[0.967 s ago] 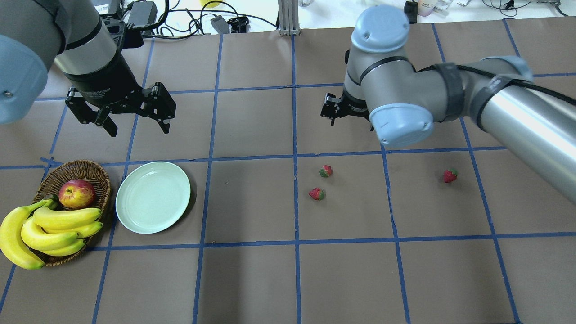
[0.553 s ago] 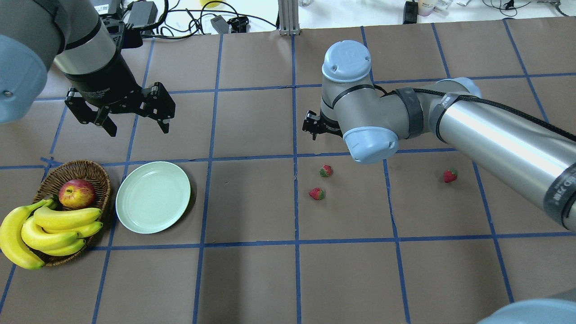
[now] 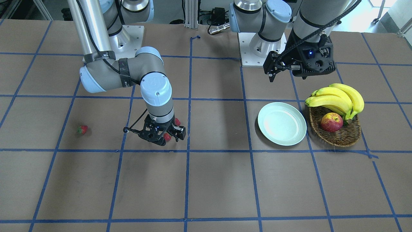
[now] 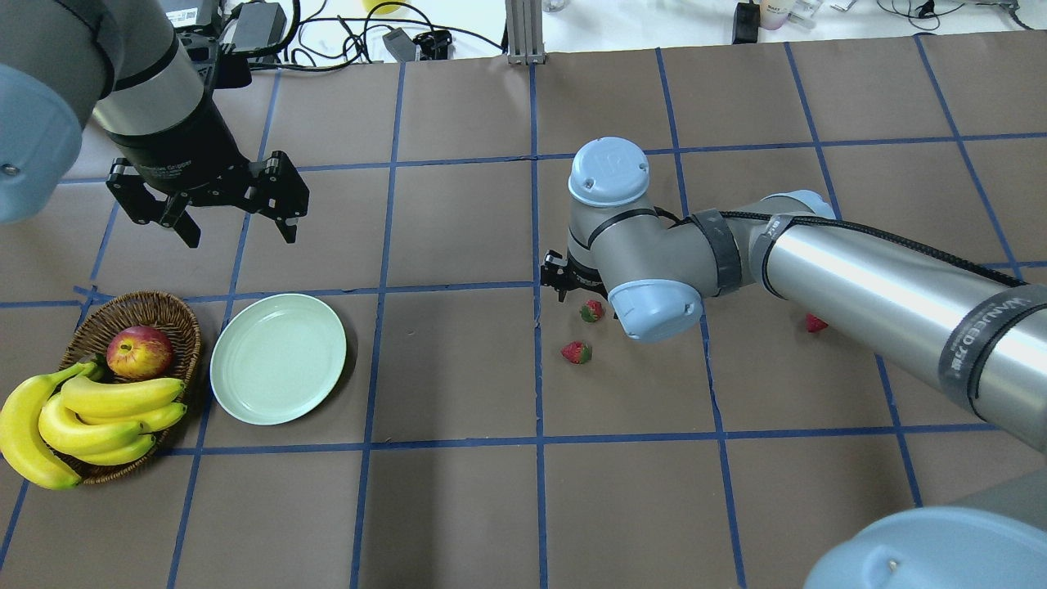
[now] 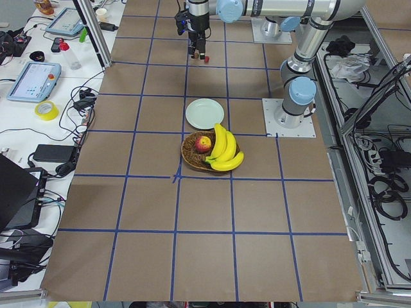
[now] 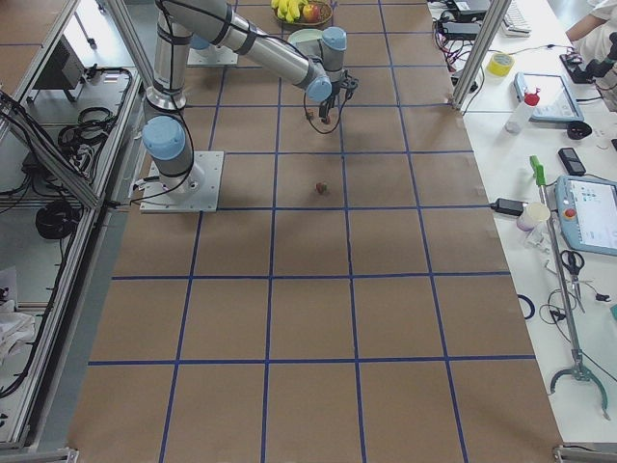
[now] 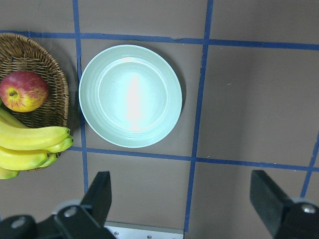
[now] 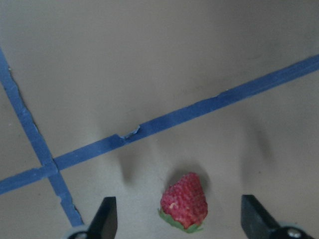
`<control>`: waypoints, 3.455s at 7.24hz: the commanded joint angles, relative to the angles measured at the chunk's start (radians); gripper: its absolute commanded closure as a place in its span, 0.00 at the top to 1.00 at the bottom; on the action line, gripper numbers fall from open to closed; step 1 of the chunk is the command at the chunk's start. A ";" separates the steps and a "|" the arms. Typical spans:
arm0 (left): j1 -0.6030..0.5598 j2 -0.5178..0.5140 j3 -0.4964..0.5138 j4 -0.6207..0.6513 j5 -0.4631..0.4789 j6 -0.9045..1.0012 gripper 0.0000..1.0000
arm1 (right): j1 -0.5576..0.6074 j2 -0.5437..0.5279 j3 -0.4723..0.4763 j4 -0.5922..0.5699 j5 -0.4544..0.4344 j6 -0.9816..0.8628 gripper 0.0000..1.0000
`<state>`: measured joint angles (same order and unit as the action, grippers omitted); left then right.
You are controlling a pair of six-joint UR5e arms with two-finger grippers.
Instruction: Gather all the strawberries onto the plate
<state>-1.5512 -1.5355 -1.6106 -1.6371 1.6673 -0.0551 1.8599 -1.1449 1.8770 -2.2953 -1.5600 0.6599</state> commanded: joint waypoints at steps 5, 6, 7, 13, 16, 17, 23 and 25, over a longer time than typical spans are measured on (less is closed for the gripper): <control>0.000 0.000 0.000 0.000 0.000 0.003 1.00 | 0.001 0.007 0.019 -0.049 -0.012 -0.006 0.05; 0.000 0.000 0.000 0.002 0.000 0.003 1.00 | 0.001 -0.001 0.019 -0.041 -0.055 -0.011 0.00; 0.000 0.000 0.000 0.002 0.000 0.003 1.00 | 0.001 -0.003 0.024 -0.039 -0.077 -0.025 0.00; 0.002 0.000 0.000 0.002 0.000 0.003 1.00 | 0.227 0.005 -0.147 0.071 0.038 -0.164 0.00; 0.002 0.000 0.000 0.002 0.000 0.003 1.00 | 0.254 0.074 -0.133 0.066 0.123 -0.229 0.17; 0.002 0.000 0.000 0.002 0.000 0.003 1.00 | 0.252 0.073 -0.133 0.060 0.115 -0.238 0.67; 0.003 0.000 0.000 0.002 0.000 0.004 1.00 | 0.032 -0.119 -0.083 0.249 -0.021 -0.531 1.00; 0.003 0.000 0.000 0.002 0.000 0.004 1.00 | 0.018 -0.130 0.130 -0.028 -0.045 -0.551 1.00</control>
<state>-1.5478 -1.5355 -1.6107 -1.6352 1.6674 -0.0506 1.8910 -1.2654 1.8777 -2.1525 -1.5890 0.1302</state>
